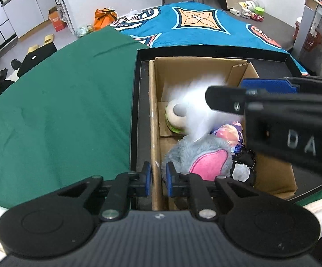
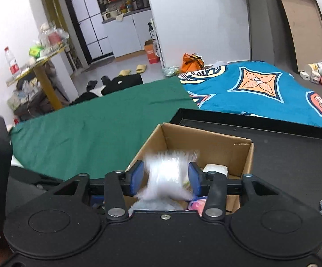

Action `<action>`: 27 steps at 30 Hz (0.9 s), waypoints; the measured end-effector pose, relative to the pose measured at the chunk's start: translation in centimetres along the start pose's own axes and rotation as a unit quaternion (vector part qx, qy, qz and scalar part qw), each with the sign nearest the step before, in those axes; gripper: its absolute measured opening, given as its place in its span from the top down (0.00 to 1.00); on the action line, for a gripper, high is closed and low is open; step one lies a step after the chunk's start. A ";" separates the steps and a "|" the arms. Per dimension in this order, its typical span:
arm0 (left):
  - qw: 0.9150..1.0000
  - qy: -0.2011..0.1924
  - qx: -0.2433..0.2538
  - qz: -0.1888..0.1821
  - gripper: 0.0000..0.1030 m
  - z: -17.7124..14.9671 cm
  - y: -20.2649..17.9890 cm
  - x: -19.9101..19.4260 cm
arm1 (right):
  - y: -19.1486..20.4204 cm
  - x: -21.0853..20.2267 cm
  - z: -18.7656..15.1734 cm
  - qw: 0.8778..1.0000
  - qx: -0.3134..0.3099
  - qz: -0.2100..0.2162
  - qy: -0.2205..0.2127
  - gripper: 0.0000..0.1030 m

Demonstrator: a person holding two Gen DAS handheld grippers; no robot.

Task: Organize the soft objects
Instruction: 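Lift the clear bag with the right tool and carry it over the box, then lower the clear bag into the box and open the right tool, then move the right tool to the blue denim plush on the tray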

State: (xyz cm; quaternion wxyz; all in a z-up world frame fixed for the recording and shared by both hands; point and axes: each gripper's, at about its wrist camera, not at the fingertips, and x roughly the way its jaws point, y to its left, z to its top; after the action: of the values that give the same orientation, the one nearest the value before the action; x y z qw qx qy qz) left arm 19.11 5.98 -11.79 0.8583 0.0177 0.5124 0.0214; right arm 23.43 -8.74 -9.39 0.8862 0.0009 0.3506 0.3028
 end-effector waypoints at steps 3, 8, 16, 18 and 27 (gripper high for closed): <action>1.000 0.001 -0.001 0.000 0.86 0.0 0.1 0.0 | -0.5 -0.3 -0.2 1.000 0.005 -0.005 0.007 0.56; 1.000 0.002 0.004 0.005 0.83 0.0 -0.1 -0.2 | -1.4 -1.2 -0.6 1.000 -0.002 -0.025 0.014 0.56; 1.000 0.009 0.013 0.017 0.68 0.3 -0.7 -0.3 | -3.3 -2.3 -1.3 0.998 -0.006 -0.056 0.026 0.53; 1.000 0.008 0.016 0.024 0.63 0.4 -0.9 -0.4 | -3.9 -2.4 -1.6 0.998 -0.006 -0.062 0.028 0.50; 0.998 0.010 0.029 0.057 0.45 0.6 -1.5 -0.4 | -8.2 -2.2 -3.6 0.994 0.041 -0.100 0.026 0.48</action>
State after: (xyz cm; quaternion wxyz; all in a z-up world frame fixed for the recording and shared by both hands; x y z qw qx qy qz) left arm 19.50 4.42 -11.18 0.8495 0.0716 0.5197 0.0561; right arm 24.32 -17.35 -12.51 0.9017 -0.0056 0.3842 0.1982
